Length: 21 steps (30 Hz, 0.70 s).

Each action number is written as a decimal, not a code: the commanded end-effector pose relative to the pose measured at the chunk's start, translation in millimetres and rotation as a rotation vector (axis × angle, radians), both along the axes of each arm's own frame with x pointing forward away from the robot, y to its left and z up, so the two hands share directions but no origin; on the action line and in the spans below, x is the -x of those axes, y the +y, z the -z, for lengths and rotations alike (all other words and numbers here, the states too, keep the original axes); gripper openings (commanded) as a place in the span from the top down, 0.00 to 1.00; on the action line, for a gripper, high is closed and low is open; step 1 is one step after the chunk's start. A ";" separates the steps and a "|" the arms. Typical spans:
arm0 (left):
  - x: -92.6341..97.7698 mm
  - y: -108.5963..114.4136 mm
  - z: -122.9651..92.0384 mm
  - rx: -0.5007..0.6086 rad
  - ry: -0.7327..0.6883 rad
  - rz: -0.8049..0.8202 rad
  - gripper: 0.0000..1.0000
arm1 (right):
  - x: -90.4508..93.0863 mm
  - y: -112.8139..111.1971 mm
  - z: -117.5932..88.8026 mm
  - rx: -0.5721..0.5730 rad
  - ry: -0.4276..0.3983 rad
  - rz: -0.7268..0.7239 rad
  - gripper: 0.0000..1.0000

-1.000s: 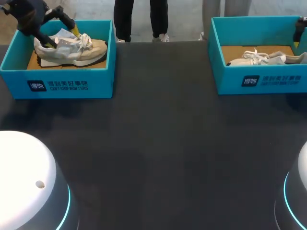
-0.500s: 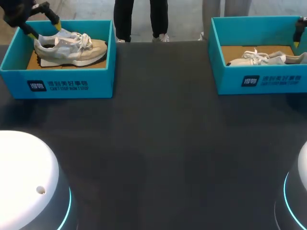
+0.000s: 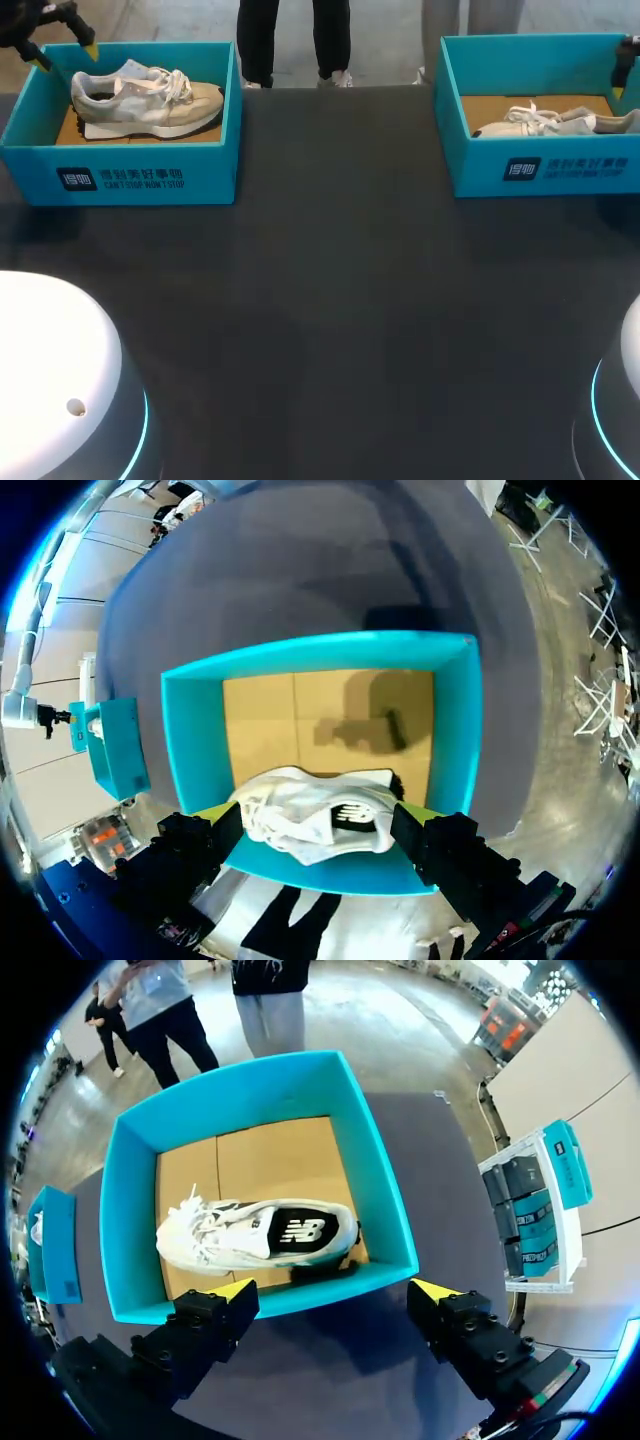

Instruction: Take the shoe out of the shoebox, open the shoe tongue, remove and reinsert the insole, then place the shoe into the shoebox

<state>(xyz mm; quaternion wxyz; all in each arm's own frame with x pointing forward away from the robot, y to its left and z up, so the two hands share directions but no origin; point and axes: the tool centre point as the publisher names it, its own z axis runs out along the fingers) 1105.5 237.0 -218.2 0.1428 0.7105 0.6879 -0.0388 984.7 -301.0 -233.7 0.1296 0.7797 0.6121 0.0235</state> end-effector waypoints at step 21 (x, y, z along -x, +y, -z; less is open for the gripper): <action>-59.2 59.1 36.4 -0.151 0.176 0.113 0.00 | 0.7 -0.2 0.4 -0.002 -0.002 -0.001 0.00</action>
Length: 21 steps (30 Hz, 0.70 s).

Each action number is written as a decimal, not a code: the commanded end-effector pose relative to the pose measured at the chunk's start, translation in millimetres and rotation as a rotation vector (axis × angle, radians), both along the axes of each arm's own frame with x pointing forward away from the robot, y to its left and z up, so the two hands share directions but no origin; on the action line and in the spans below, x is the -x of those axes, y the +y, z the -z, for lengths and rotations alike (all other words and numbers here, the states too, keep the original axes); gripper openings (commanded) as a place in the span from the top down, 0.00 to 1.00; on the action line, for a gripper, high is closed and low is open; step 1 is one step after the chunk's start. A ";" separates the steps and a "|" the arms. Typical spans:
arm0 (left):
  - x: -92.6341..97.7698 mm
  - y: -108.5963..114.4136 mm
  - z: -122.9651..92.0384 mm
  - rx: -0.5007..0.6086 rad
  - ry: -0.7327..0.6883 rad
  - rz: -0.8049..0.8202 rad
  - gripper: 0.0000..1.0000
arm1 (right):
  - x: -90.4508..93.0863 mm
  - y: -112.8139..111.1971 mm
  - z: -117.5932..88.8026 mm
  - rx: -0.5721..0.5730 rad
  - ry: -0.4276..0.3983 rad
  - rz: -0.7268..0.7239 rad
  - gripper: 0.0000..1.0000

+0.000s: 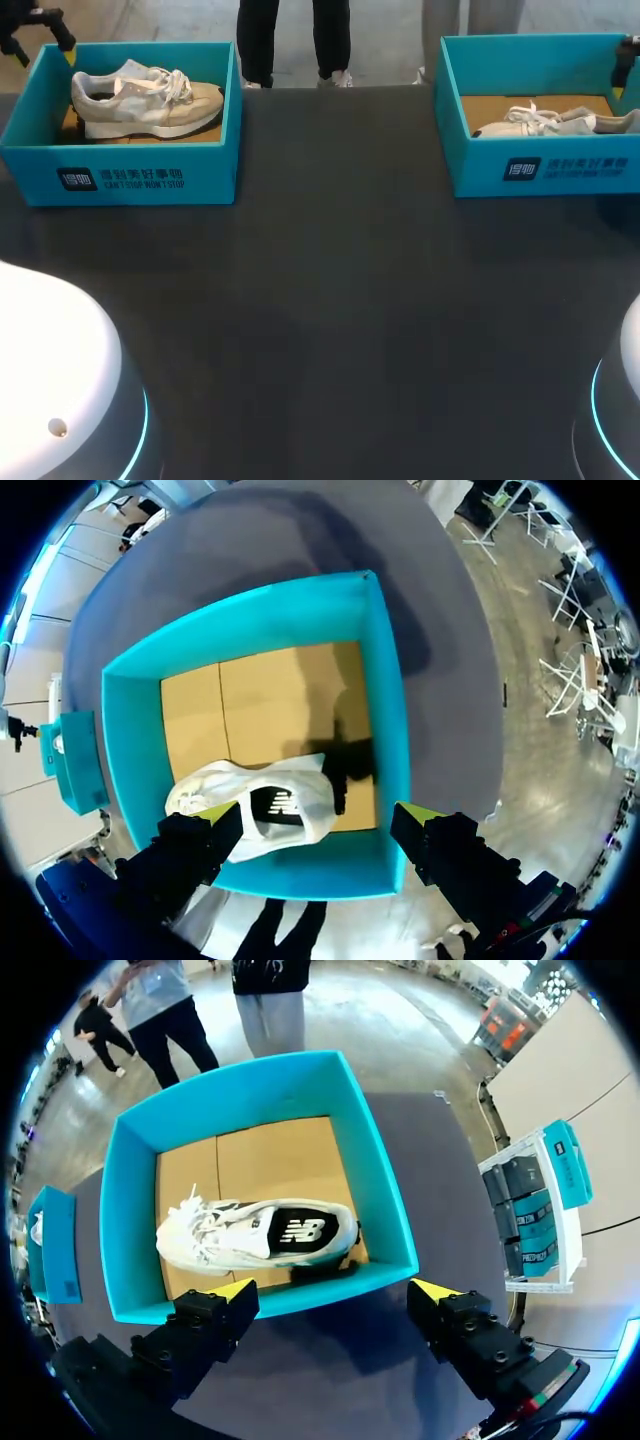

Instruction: Take the shoe out of the shoebox, open the shoe tongue, remove and reinsert the insole, then place the shoe into the shoebox

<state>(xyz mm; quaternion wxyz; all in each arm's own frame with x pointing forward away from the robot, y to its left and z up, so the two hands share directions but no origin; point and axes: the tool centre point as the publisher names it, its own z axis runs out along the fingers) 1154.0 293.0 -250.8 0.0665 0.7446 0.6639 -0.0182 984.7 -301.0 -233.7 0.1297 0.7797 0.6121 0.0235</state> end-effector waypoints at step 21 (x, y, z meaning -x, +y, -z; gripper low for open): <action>-32.1 3.1 28.9 -0.093 0.100 0.015 0.54 | 0.6 -0.2 0.4 -0.002 -0.002 -0.001 0.00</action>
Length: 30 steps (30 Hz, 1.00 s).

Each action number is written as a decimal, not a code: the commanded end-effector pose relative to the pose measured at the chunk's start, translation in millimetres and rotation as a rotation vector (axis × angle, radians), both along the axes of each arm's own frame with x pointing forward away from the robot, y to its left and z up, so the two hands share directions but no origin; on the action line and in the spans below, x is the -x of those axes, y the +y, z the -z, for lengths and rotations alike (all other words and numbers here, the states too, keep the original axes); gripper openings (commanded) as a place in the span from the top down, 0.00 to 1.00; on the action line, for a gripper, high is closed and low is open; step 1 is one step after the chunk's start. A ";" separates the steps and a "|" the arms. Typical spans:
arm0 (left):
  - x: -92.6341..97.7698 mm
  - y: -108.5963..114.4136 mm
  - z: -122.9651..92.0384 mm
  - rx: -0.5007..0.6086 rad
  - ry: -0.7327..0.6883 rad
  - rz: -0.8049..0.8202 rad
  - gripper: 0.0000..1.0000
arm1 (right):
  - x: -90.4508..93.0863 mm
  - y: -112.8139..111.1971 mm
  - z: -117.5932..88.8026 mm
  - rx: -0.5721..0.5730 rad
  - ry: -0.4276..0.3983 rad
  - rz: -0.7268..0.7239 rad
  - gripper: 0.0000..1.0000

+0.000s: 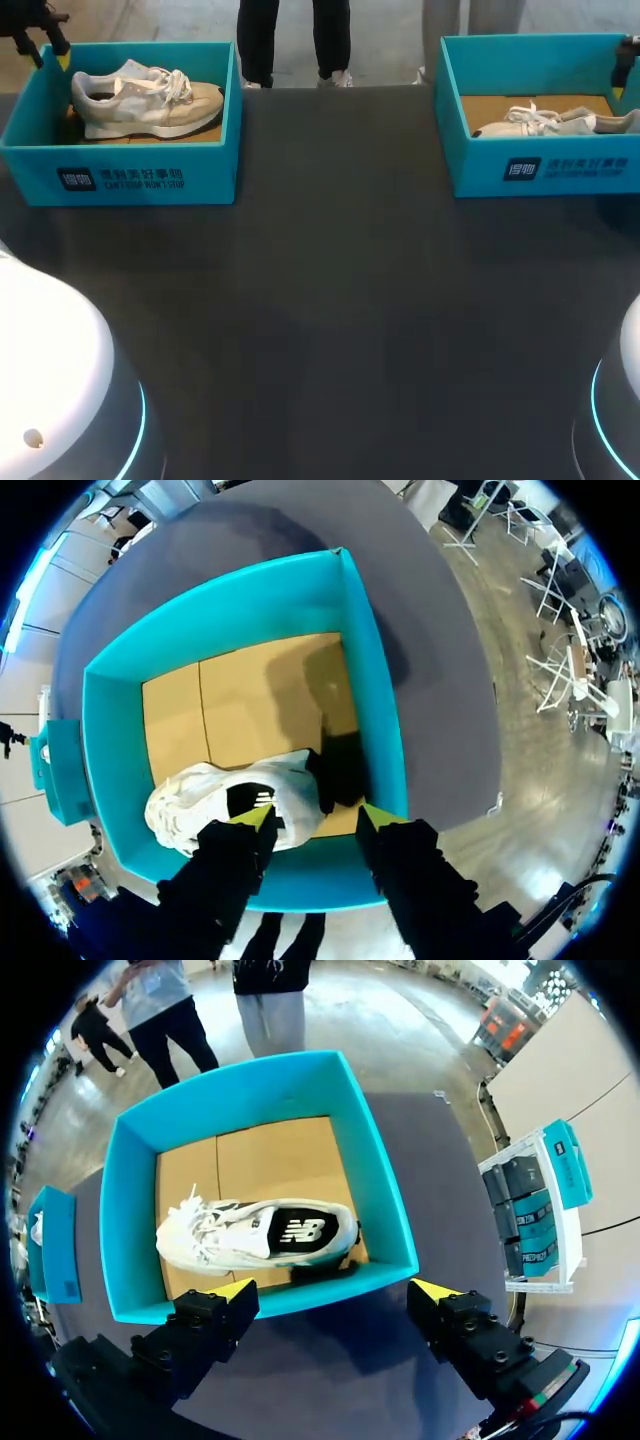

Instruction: Take the shoe out of the shoebox, open the shoe tongue, remove and reinsert the insole, then place the shoe into the shoebox

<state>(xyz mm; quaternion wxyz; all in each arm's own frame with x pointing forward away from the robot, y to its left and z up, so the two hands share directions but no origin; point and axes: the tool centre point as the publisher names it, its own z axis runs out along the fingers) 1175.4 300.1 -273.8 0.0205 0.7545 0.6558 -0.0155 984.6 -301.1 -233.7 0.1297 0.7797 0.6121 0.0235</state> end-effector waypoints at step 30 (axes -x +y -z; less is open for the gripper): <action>-16.5 -23.1 41.4 -0.085 0.012 -0.110 0.52 | 0.6 -0.1 0.3 -0.002 -0.002 -0.001 0.00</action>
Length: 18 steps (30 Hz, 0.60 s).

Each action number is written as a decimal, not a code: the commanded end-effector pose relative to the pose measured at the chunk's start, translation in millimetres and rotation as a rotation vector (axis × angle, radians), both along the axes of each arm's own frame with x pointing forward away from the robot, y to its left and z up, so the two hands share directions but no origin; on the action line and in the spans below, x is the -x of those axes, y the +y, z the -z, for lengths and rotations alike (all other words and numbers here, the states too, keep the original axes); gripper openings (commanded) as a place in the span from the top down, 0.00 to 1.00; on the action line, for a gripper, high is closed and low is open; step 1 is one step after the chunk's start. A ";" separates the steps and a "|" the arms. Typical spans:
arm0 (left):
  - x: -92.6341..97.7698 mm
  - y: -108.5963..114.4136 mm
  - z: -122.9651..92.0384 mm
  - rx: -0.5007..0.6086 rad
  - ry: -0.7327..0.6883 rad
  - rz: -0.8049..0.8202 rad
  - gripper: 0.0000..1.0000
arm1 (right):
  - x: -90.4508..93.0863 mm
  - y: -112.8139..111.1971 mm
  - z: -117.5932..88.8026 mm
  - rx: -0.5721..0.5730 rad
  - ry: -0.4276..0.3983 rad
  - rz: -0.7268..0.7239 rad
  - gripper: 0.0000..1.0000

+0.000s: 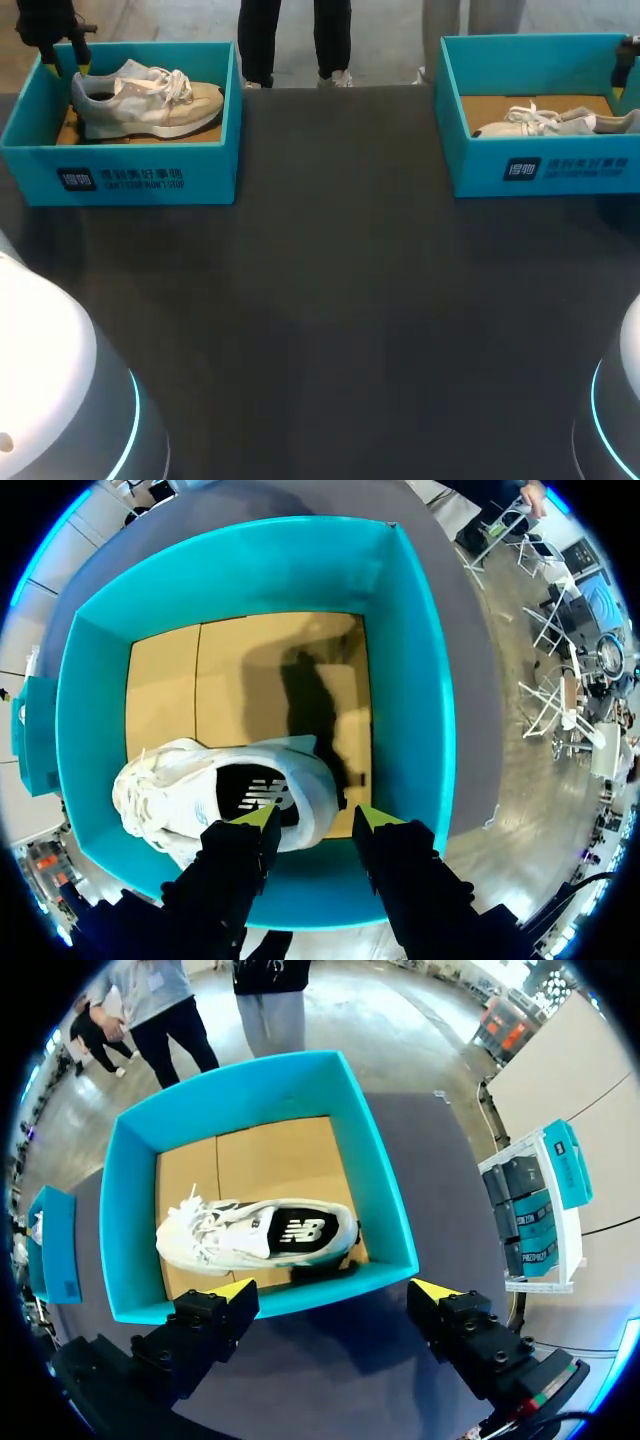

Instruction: Take the shoe out of the shoebox, open the shoe tongue, remove and reinsert the insole, then place the shoe into the shoebox

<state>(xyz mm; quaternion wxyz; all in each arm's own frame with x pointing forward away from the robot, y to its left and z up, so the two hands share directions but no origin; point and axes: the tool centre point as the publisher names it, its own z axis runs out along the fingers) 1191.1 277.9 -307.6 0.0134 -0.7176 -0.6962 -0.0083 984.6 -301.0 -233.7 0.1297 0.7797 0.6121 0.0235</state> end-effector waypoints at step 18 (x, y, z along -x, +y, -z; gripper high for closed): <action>-1.7 6.0 32.3 -0.008 0.032 -0.010 0.53 | 0.6 -0.2 0.4 -0.002 -0.002 -0.001 0.00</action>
